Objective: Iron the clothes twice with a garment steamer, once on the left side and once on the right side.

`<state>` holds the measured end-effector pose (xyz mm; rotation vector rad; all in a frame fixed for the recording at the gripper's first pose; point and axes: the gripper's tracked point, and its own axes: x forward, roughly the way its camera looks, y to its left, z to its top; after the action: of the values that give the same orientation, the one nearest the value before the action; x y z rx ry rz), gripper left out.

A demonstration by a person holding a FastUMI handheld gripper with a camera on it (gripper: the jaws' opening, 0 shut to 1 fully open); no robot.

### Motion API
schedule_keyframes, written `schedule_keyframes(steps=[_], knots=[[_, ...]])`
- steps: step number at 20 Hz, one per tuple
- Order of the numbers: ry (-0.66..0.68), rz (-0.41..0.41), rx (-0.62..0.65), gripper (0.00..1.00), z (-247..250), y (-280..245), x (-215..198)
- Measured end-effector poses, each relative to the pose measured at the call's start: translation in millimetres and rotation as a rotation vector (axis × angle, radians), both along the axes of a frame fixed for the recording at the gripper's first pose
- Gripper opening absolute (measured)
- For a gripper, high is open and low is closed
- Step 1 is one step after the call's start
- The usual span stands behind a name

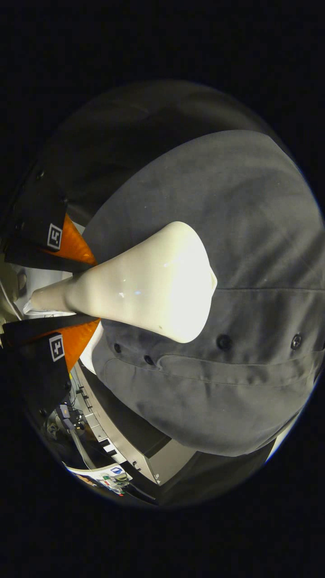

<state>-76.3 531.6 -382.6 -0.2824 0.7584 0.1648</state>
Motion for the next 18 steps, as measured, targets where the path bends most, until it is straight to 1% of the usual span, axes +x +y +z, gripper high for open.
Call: schedule_keyframes(steps=[11, 15, 18], knots=[[0.102, 0.013, -0.030, 0.54, -58.7, -7.7, -24.6], [0.125, 0.029, -0.027, 0.54, -66.5, -8.1, -36.7], [0.125, 0.034, -0.009, 0.54, -61.1, -12.9, -41.9]])
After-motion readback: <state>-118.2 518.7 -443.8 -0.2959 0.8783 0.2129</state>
